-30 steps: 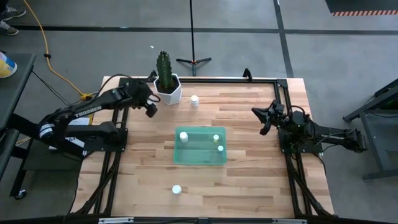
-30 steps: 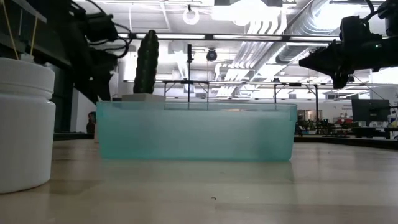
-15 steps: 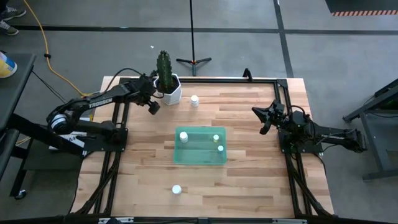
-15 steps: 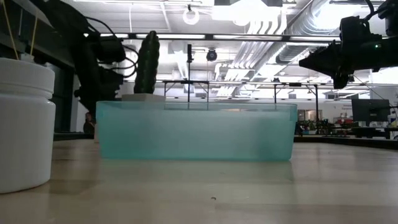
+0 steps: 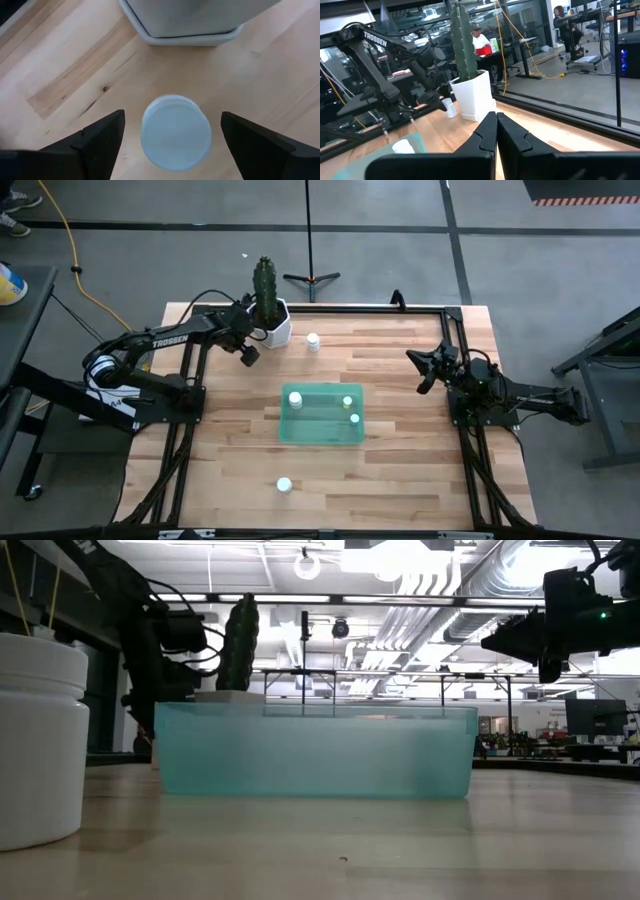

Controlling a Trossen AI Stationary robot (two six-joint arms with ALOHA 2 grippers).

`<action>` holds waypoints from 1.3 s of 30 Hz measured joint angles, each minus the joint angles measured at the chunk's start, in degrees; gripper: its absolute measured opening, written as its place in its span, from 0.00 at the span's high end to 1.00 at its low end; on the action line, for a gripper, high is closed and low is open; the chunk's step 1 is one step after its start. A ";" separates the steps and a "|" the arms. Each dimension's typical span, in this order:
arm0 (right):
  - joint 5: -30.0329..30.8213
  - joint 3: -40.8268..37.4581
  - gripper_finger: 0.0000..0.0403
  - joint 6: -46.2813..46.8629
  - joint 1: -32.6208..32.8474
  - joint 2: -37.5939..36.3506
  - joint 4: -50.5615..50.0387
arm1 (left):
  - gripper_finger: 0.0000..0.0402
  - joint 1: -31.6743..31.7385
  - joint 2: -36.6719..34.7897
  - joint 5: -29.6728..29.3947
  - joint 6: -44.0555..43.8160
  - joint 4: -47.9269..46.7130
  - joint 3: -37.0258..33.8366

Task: Pick and place pill bottles into a basket
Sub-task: Put the top left white pill bottle into the blue bin

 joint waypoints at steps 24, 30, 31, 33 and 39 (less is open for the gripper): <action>0.02 0.00 1.00 0.02 0.00 0.00 0.00 | 0.47 0.00 -0.04 0.11 1.52 -2.50 0.11; -0.27 0.00 1.00 0.04 0.00 0.00 0.00 | 0.46 0.00 -0.04 2.28 1.07 -1.81 0.11; -0.29 0.00 1.00 0.11 -0.01 0.00 0.00 | 0.45 0.00 -0.04 2.78 1.04 -1.89 0.11; -0.30 0.00 1.00 0.13 0.00 0.00 0.00 | 0.43 0.00 -0.04 2.99 0.88 -2.21 0.11; -0.35 0.00 1.00 0.15 0.00 0.00 0.00 | 0.49 0.00 -1.02 3.78 0.83 -5.21 0.11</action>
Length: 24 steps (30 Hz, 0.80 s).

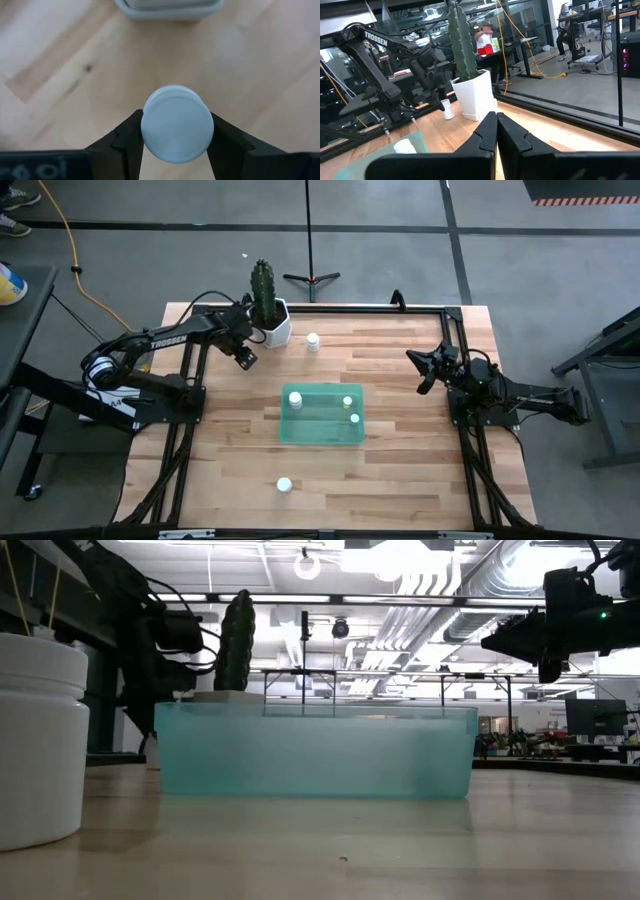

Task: Pick and place pill bottles into a basket
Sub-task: Put the top left white pill bottle into the blue bin

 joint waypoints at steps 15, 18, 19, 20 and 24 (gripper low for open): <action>-0.03 0.00 1.00 -0.13 0.00 0.00 -0.01 | 0.49 -9.03 -12.42 3.83 -7.84 -5.44 0.13; -0.04 0.00 1.00 -0.09 -0.01 0.00 0.00 | 0.49 -15.64 -12.86 2.87 -10.66 -5.35 1.71; -0.06 0.00 1.00 -0.03 0.00 0.00 0.00 | 0.49 -17.85 -12.88 1.76 -11.70 -5.21 2.53; -0.17 0.00 1.00 -0.03 0.00 0.00 0.00 | 0.48 -20.14 -12.86 0.35 -12.77 -5.11 3.50; -1.05 0.00 1.00 0.18 0.00 0.00 0.00 | 0.47 -27.99 -12.86 -5.73 -15.57 -5.04 8.15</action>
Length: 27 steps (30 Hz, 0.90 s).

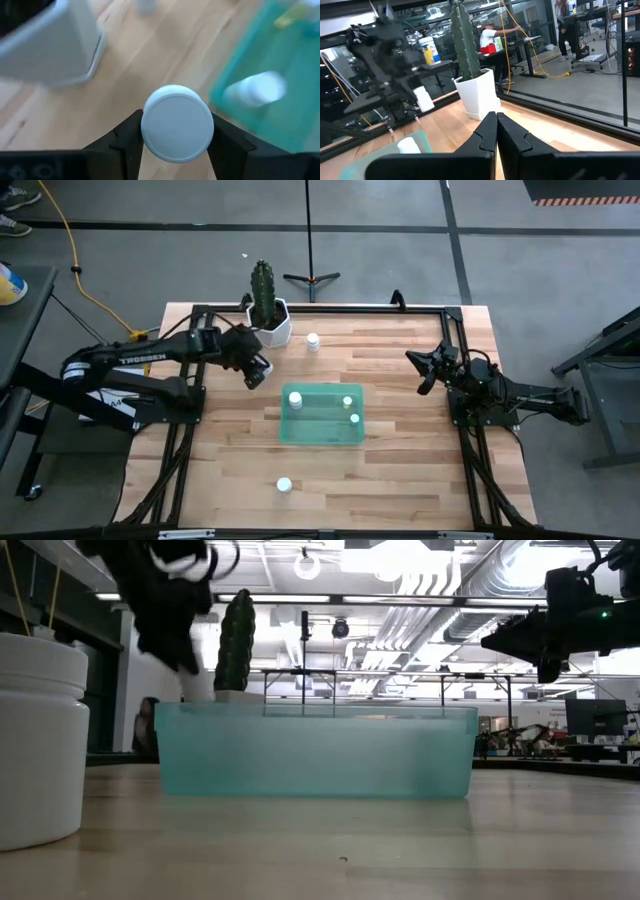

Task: Pick and place pill bottles into a basket
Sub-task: Put the top left white pill bottle into the blue bin

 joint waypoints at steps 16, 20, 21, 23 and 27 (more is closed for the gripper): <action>-3.36 0.00 1.00 1.33 0.02 0.01 -0.02 | 0.48 -21.27 10.60 -7.25 -5.59 2.25 15.45; -3.52 0.00 1.00 1.33 0.02 0.00 -0.02 | 0.47 -25.12 15.17 -7.38 -7.44 2.07 16.29; -3.54 0.00 1.00 1.33 0.02 0.00 -0.02 | 0.47 -25.94 16.17 -7.38 -7.90 2.05 16.29; -3.54 0.00 1.00 1.33 0.02 0.02 -0.06 | 0.47 -27.71 18.30 -7.38 -8.46 2.90 16.36; -3.54 0.00 1.00 1.22 0.02 0.00 -0.36 | 0.47 -30.25 22.19 -7.32 -8.43 4.08 16.40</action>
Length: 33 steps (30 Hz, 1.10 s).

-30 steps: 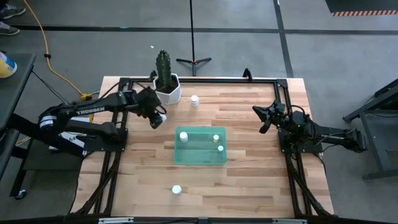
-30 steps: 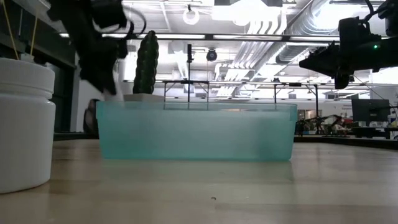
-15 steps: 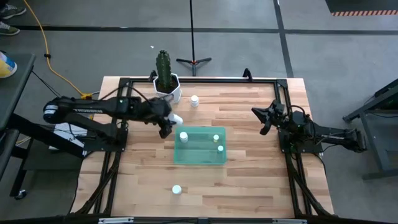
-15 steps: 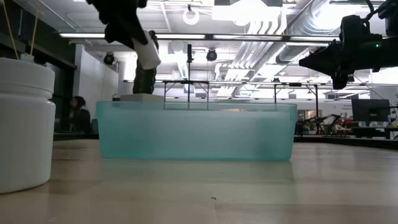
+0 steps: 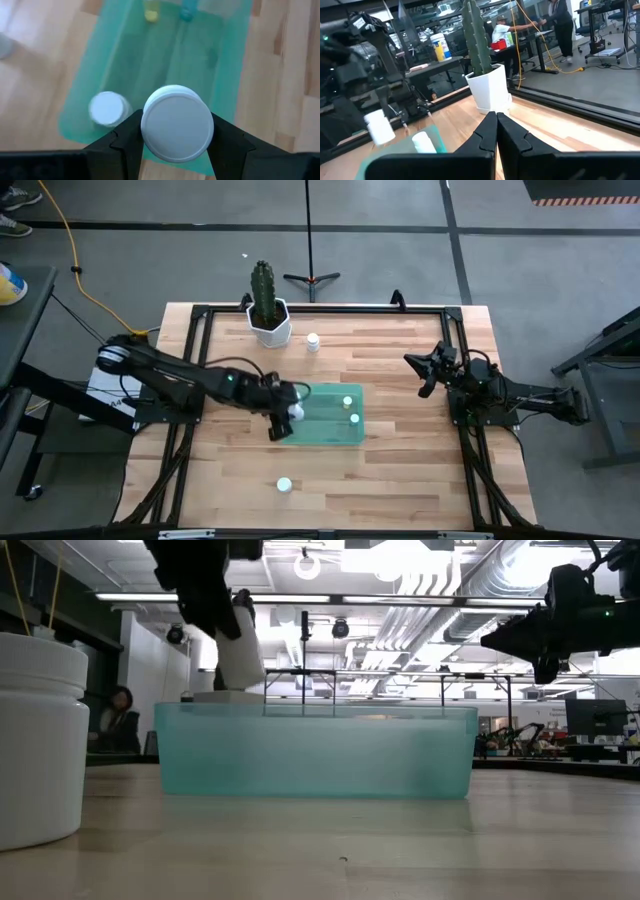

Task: Pick and place pill bottles into a basket
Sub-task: Put the top left white pill bottle into the blue bin

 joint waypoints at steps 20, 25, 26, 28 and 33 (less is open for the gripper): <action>-1.15 0.00 1.00 -0.04 0.00 0.05 -1.39 | 0.47 -1.02 13.53 0.13 3.85 1.44 -0.02; -1.09 0.00 1.00 -0.07 0.00 0.04 -1.37 | 0.44 -1.00 14.31 0.11 3.85 1.40 -0.02; -1.09 0.00 1.00 -0.04 0.00 0.04 -1.38 | 0.43 -1.00 14.31 0.11 3.83 1.47 -0.02; -1.09 0.00 1.00 -0.05 0.00 0.04 -1.39 | 0.40 -1.00 14.31 0.09 3.84 1.47 -0.02; -1.09 0.00 1.00 -0.07 0.00 0.04 -1.59 | 0.34 -1.00 14.31 0.14 4.90 1.46 -0.02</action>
